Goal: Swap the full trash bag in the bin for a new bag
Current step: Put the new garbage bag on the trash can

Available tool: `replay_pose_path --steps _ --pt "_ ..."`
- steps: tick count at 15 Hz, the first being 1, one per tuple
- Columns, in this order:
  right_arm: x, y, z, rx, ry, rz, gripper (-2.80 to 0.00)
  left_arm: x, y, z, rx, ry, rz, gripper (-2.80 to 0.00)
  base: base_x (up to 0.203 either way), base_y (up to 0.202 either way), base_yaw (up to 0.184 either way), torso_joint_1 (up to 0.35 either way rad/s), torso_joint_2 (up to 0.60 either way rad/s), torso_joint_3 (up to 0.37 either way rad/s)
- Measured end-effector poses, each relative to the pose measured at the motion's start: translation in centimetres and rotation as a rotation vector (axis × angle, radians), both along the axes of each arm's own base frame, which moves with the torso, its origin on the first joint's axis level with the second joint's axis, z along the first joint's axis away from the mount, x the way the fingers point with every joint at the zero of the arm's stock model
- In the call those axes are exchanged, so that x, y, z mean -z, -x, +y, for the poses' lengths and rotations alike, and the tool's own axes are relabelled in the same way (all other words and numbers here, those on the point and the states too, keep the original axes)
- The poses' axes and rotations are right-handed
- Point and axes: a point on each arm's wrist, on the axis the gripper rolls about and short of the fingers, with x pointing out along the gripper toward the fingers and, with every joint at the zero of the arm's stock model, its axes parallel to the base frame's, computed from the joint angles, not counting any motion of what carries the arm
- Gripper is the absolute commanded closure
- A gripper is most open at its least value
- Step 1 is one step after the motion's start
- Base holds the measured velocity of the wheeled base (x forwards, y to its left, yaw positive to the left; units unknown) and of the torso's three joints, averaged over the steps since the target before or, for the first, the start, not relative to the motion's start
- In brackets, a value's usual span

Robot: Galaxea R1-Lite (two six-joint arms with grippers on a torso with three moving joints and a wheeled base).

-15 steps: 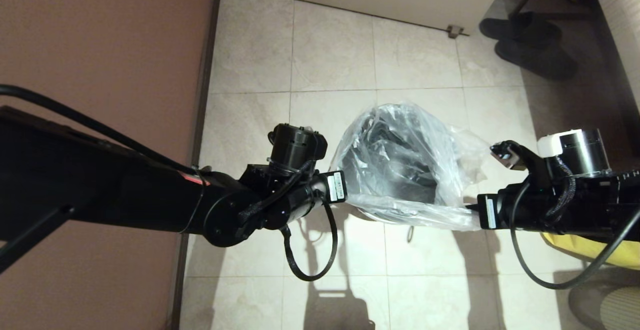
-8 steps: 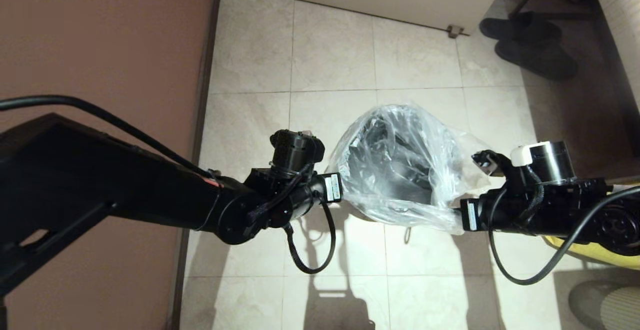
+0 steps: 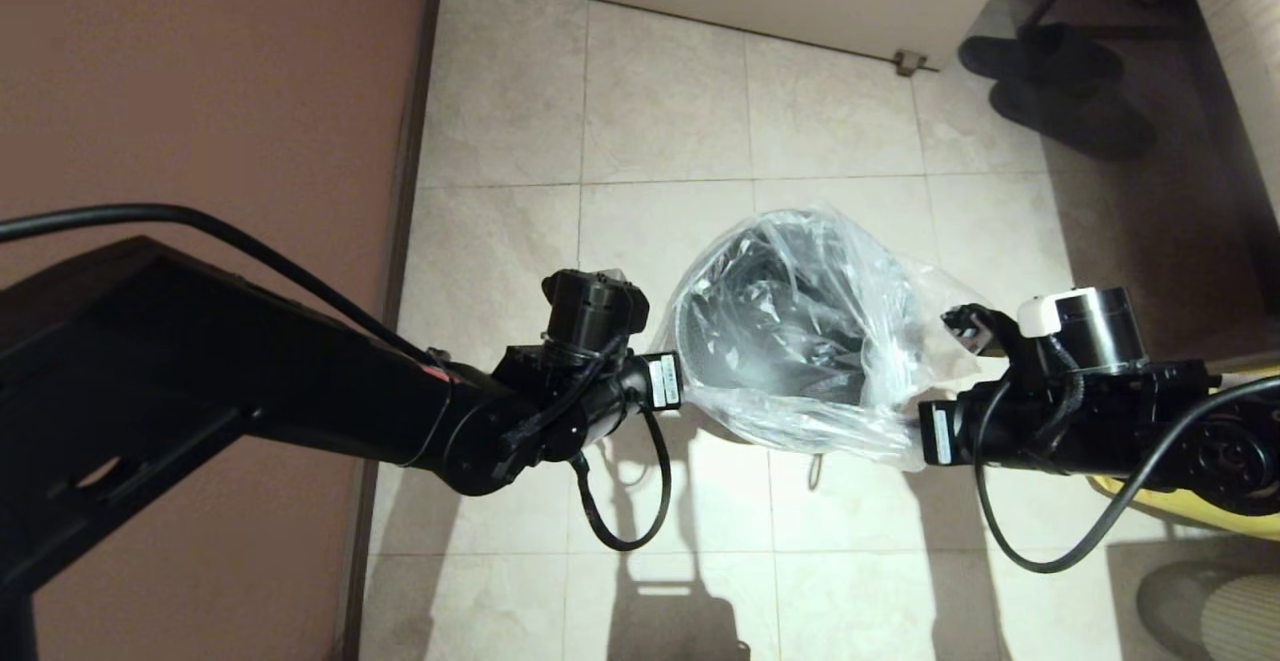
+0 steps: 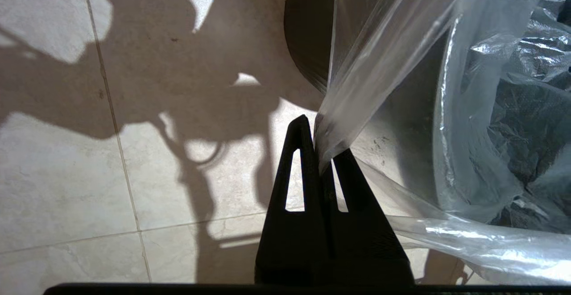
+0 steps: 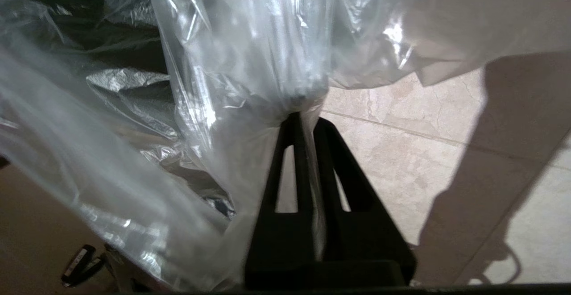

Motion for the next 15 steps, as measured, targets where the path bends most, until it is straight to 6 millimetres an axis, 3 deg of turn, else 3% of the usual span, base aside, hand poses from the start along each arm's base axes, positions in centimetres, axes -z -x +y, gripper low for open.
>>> replay_pose_path --steps 1,2,10,15 --pt "-0.1 0.1 0.0 0.0 0.0 -0.002 -2.8 0.1 0.0 0.0 0.0 -0.003 0.002 0.0 0.0 0.0 0.0 0.0 0.0 0.0" --pt "-0.2 0.2 -0.1 0.0 0.0 -0.002 -2.8 0.1 0.1 0.0 0.001 -0.005 0.004 -2.8 0.0 0.0 0.0 0.0 0.0 0.0" --pt "-1.8 1.7 -0.3 -0.009 -0.018 -0.026 -2.8 -1.7 1.4 0.1 0.016 0.014 -0.027 -2.8 0.0 0.0 0.0 0.0 0.0 0.0" --pt "-2.4 2.9 -0.6 -0.012 -0.024 -0.042 -2.8 -1.8 2.6 0.5 -0.003 -0.001 -0.027 -2.8 0.0 0.0 0.0 0.0 0.0 0.0"
